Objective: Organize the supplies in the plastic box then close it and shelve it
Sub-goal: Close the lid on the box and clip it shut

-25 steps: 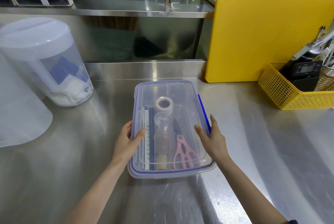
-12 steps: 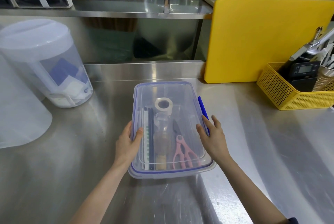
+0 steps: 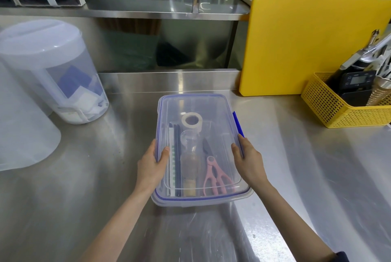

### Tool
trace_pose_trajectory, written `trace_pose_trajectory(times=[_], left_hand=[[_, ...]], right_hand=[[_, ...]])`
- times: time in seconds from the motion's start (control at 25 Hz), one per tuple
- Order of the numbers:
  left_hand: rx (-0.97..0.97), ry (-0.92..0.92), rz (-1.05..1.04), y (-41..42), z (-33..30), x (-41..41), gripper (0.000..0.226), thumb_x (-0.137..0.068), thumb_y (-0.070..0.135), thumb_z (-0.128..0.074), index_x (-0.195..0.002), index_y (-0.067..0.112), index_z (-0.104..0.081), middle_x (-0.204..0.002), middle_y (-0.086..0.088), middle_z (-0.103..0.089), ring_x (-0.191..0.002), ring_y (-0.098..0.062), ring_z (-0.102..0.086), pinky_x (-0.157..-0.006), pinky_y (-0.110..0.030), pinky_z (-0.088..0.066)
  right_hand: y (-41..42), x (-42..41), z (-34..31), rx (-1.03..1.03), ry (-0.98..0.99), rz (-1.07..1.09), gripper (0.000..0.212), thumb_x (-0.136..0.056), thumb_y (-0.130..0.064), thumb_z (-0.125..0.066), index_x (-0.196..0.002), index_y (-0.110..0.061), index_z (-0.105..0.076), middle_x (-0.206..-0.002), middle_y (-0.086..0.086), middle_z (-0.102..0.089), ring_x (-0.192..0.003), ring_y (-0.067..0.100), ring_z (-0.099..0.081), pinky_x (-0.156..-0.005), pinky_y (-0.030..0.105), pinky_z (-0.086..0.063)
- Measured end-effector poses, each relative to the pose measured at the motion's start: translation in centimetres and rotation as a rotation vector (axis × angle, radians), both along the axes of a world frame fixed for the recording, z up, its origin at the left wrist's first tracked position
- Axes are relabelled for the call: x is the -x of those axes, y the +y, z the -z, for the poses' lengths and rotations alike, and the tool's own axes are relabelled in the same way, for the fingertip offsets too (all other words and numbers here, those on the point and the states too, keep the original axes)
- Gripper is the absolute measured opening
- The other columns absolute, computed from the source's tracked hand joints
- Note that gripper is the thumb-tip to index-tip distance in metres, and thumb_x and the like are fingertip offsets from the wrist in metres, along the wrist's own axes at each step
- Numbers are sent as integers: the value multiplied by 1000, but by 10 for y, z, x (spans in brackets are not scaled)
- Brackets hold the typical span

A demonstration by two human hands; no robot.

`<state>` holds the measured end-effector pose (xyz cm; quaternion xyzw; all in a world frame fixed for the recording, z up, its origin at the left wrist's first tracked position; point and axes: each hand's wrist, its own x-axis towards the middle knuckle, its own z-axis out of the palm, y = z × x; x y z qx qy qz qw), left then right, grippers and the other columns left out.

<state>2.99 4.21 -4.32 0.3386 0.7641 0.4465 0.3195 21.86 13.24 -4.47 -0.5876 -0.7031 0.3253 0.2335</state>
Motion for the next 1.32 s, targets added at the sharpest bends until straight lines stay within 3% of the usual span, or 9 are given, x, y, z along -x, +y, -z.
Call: trace_pose_trajectory(times=[0.32,0.6,0.76,1.0,1.32], left_hand=[[21,43,32,-2,0,0,43,-94,26,-42,-136,16,-39,-130,-4,-56,-117,-24,-56,-101,-39,-44],[39,42,7,0,1,1,45,-95,28,-39,-139,17,-35,-135,-4,-53,-123,-26,-52,-106,-42,-41],[55,64,16,2,-4,9,42,-97,25,-36,-137,14,-36,-129,0,-54,-121,-23,-51,-98,-29,-39],[41,84,-4,5,-7,14,41,-97,21,-35,-137,13,-37,-136,-6,-52,-124,-24,-49,-100,-28,-35],[100,59,-19,9,8,21,48,-97,29,-34,-142,14,-30,-143,-6,-46,-130,-28,-45,-110,-41,-34]], right_hand=[[2,-1,1,-35,-174,-60,48,-99,-22,-35,-143,-5,-28,-130,19,-57,-118,33,-51,-100,37,-38],[-1,1,-2,-8,-111,-62,48,-99,-21,-34,-144,-7,-27,-138,15,-50,-123,30,-49,-101,33,-39],[-4,9,-3,21,-55,-68,48,-99,-21,-35,-144,-7,-26,-144,14,-45,-127,29,-47,-102,31,-38],[3,19,-6,42,-72,-91,48,-99,-22,-33,-145,-7,-25,-147,11,-41,-131,28,-43,-107,31,-35],[10,20,5,47,-46,-71,48,-99,-24,-36,-144,-9,-28,-148,11,-40,-135,27,-38,-112,38,-30]])
